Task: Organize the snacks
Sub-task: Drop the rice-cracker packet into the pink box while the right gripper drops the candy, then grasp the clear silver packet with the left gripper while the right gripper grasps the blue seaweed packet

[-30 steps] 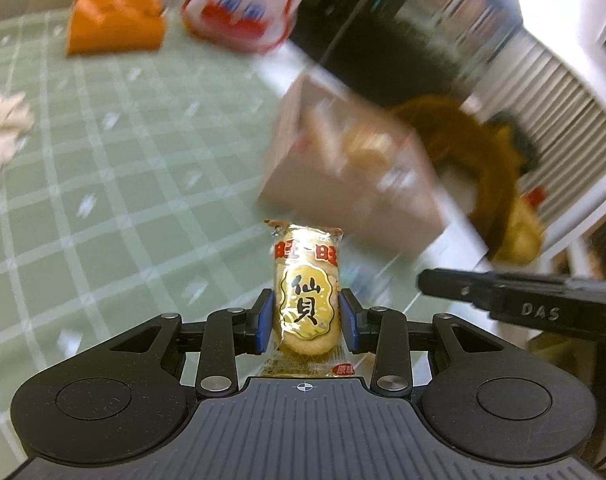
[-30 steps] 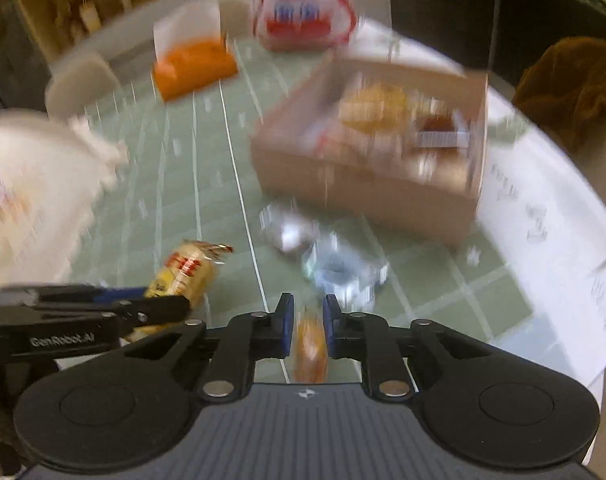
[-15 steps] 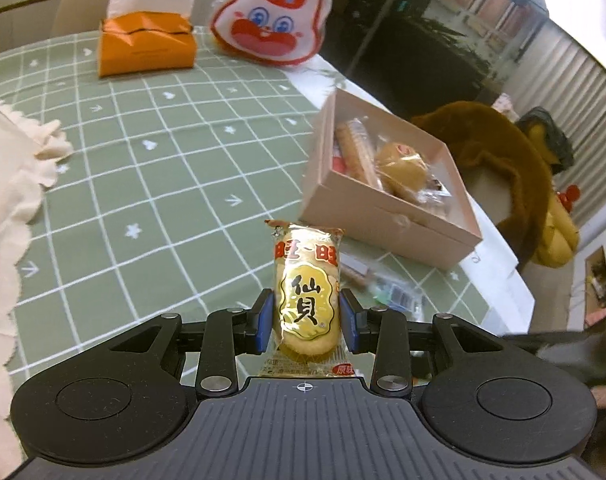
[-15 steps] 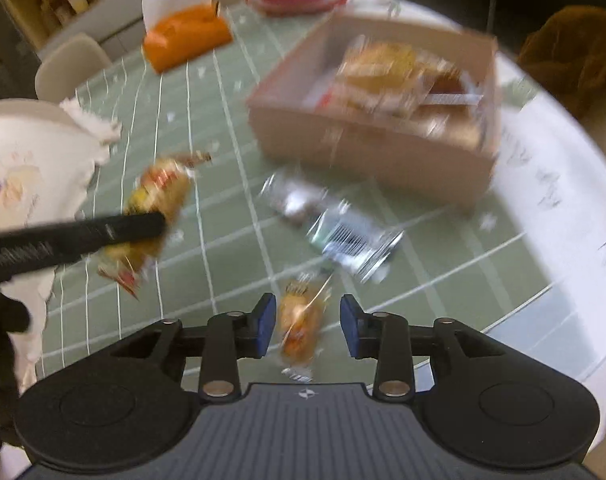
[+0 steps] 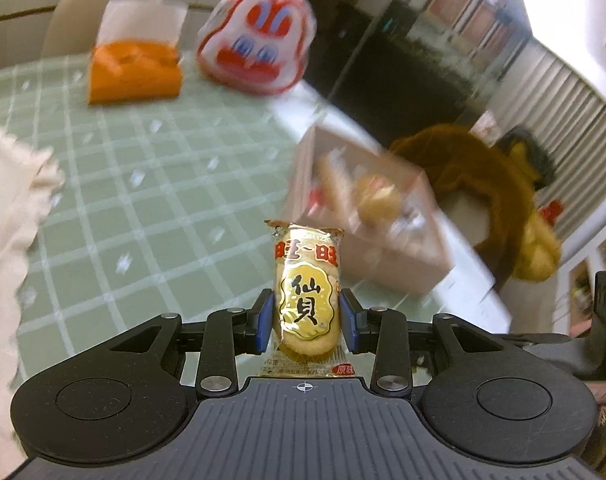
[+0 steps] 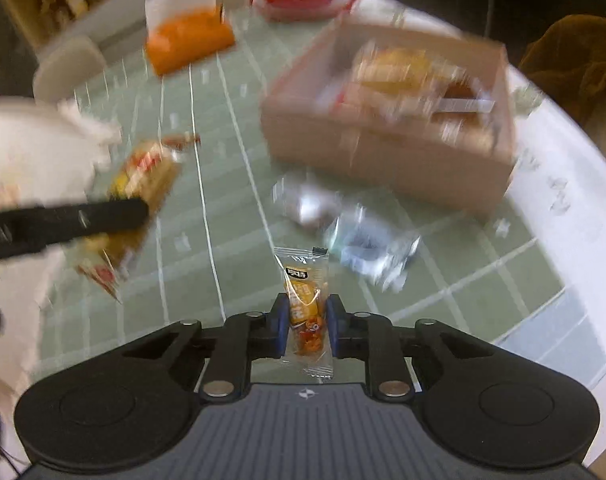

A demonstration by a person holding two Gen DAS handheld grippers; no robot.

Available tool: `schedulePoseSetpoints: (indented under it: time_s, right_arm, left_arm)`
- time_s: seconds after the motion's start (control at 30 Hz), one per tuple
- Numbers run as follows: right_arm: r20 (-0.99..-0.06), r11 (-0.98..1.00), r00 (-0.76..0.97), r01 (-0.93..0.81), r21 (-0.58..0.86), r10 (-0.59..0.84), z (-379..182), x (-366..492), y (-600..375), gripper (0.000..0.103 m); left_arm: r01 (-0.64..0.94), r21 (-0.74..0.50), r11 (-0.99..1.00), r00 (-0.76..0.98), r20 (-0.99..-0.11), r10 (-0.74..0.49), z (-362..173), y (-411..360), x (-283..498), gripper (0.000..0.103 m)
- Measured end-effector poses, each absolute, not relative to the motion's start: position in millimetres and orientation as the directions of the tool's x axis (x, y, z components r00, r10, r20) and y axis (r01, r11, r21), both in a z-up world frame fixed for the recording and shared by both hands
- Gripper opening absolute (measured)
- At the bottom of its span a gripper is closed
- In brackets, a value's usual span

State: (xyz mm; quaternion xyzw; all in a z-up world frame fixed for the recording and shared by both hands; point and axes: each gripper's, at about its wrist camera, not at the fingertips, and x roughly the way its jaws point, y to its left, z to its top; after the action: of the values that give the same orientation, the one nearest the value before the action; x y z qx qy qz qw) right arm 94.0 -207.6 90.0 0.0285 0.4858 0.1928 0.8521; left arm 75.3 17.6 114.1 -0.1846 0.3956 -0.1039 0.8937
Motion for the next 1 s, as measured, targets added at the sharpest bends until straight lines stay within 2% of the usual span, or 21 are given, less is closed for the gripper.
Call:
schedulePoseSetpoints:
  time_s: [0.1,0.2,0.23,0.27,0.3,0.33,0.37,0.47,0.53,0.67,0.73,0.87,1.0]
  right_arm:
    - [-0.748,0.916,0.533,-0.287,0.280,0.396,132,111,-224,0.019]
    - [-0.697,0.923,0.606,-0.285,0.259,0.383,169,142,-231,0.020]
    - [-0.686,0.928,0.626,-0.284,0.242,0.370,178,155,-231,0.024]
    - [-0.682,0.935,0.641,-0.275,0.223,0.351,185,171,-233,0.044]
    - [-0.682,0.947,0.658,-0.251,0.203,0.320,189,182,-236,0.059]
    - [-0.677,0.959,0.680,-0.222,0.178,0.283,191,190,-240,0.081]
    - [-0.673,0.970,0.698,-0.193,0.150,0.243,192,193,-244,0.084]
    - [-0.691,0.980,0.696,-0.163,0.113,0.196,186,179,-262,0.085]
    - [-0.714,0.985,0.681,-0.156,0.074,0.162,173,159,-271,0.089]
    - [-0.766,0.992,0.643,-0.113,-0.059,0.028,136,117,-280,0.089]
    - [-0.787,0.993,0.617,-0.093,-0.073,0.001,118,96,-283,0.089]
    - [-0.847,0.998,0.530,-0.058,0.011,0.040,88,62,-291,0.089]
    - [-0.888,0.980,0.414,-0.077,0.182,0.197,69,30,-286,0.089]
  left_arm:
    - [0.109,-0.427,0.898,0.708,-0.601,-0.372,147,14,100,0.040]
    - [0.155,-0.488,0.859,0.711,-0.548,-0.440,177,4,145,0.040]
    - [0.171,-0.521,0.836,0.689,-0.543,-0.479,184,-1,169,0.040]
    - [0.179,-0.551,0.815,0.662,-0.545,-0.514,185,-8,192,0.041]
    - [0.186,-0.552,0.813,0.636,-0.564,-0.528,182,-18,214,0.041]
    - [0.186,-0.524,0.831,0.623,-0.592,-0.512,178,-27,229,0.041]
    - [0.182,-0.485,0.855,0.620,-0.618,-0.482,174,-35,239,0.041]
    - [0.201,-0.418,0.886,0.633,-0.635,-0.443,156,-48,246,0.041]
    - [0.181,-0.446,0.876,0.626,-0.635,-0.453,140,-43,243,0.041]
    - [0.167,-0.493,0.854,0.585,-0.648,-0.489,110,-38,221,0.041]
    - [0.194,-0.484,0.853,0.581,-0.644,-0.498,94,-39,204,0.041]
    - [0.259,-0.448,0.856,0.559,-0.653,-0.511,67,-44,182,0.040]
    - [0.287,-0.388,0.876,0.526,-0.700,-0.483,50,-53,180,0.039]
